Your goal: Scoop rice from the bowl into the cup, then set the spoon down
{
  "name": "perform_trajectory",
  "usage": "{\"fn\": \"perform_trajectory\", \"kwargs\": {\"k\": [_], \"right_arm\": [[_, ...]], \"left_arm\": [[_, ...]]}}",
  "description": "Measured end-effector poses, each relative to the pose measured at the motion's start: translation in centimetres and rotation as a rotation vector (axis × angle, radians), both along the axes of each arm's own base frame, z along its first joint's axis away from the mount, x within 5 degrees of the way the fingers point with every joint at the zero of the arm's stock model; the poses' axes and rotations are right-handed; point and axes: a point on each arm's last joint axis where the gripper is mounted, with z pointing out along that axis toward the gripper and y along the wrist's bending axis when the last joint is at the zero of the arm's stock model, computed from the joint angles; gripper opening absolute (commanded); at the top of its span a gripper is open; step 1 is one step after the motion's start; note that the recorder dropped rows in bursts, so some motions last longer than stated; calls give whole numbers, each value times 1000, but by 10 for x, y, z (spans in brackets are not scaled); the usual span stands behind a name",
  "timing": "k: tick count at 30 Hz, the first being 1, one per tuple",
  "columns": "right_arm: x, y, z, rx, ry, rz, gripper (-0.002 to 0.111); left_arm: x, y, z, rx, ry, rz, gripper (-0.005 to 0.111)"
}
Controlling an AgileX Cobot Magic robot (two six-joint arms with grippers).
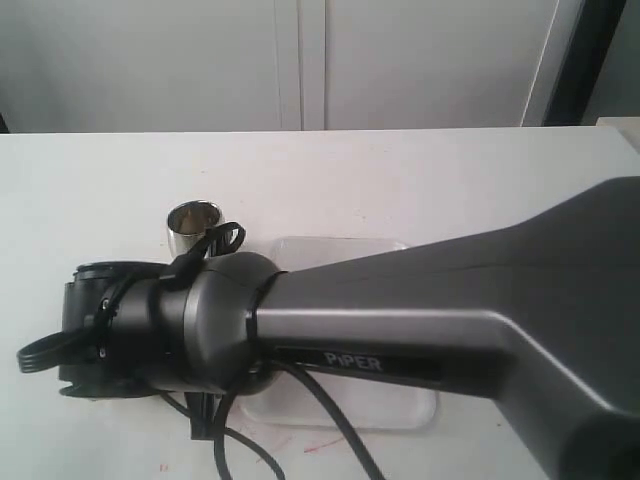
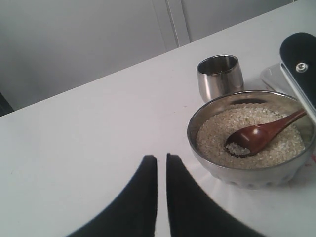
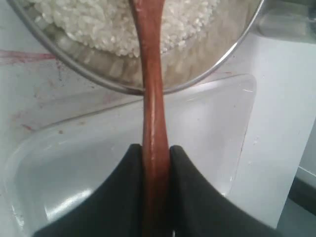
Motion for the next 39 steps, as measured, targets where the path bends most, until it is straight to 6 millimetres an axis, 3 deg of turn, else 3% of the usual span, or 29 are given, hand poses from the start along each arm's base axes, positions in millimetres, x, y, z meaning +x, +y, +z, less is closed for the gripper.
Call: {"fn": "perform_trajectory", "kwargs": {"k": [22,39], "right_arm": [[-2,-1,11,116,-24,-87,0],[0,-17,60,252,-75,-154,0]], "left_arm": [[0,0,0,0,0,0,14],[0,0,0,0,0,0,14]]}}
